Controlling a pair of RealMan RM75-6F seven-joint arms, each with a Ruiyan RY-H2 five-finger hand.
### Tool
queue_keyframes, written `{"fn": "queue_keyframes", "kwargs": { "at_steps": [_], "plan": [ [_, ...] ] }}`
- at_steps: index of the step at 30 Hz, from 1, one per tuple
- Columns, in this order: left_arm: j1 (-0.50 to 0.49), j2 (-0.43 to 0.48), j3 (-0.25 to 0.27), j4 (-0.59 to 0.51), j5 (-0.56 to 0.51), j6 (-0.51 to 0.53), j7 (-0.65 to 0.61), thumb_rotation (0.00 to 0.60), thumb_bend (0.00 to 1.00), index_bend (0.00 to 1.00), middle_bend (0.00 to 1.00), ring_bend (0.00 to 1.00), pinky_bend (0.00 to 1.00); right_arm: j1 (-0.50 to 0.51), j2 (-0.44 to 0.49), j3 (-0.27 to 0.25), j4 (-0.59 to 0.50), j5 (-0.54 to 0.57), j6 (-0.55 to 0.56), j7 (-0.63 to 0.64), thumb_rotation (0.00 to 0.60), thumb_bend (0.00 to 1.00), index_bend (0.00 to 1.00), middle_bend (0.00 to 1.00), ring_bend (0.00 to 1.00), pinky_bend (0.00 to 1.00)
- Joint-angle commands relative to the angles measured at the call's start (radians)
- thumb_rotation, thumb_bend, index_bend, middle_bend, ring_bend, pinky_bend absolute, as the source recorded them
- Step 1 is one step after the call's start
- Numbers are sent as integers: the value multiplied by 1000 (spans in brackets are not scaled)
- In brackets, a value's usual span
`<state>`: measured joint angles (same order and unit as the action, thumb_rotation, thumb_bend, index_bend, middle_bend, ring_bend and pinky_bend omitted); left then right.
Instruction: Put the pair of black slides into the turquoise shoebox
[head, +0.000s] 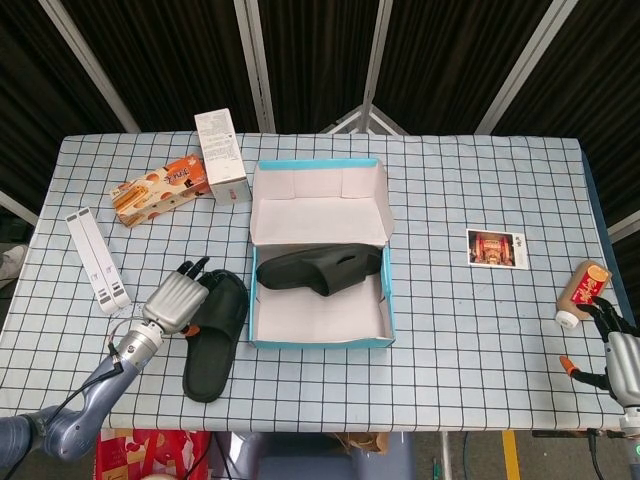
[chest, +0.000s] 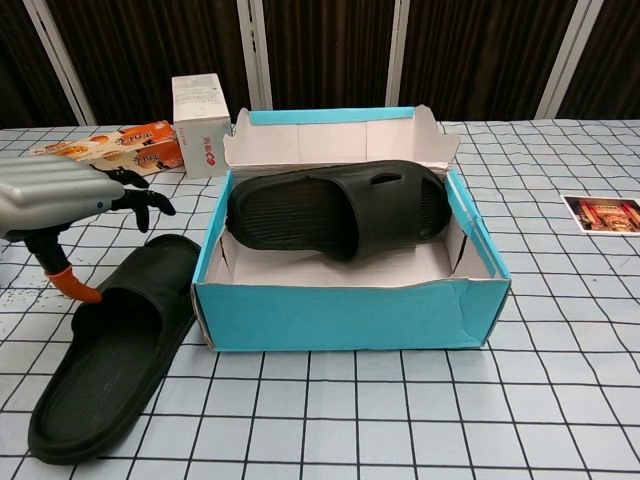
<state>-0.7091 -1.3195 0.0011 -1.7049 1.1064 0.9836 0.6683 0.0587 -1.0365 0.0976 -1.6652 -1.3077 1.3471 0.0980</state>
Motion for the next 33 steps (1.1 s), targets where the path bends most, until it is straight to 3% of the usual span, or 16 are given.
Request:
{"fn": "queue_keyframes", "kwargs": {
  "at_steps": [1,10,16,33],
  "plan": [
    [6,2,-4,-5,16,11,-22,480,162,122,245,42,169,1,0,0,1,1,-3,0,600,233,233,136,226,271],
    [35,40,-17,-62,89,37,-158,388,161,129,243,42,169,4,2,-1,-1,7,-13,-1,600,234,234,136,226,271],
    [34,54,-11,-78,31,31,-87,384,161,131,236,42,168,3,5,-2,-4,4,-12,6,600,234,234,136,226,271],
    [-8,-31,-23,-11,-48,18,25,387,161,132,235,42,168,4,10,-4,-12,5,-16,10,600,234,234,136,226,271]
  ]
}}
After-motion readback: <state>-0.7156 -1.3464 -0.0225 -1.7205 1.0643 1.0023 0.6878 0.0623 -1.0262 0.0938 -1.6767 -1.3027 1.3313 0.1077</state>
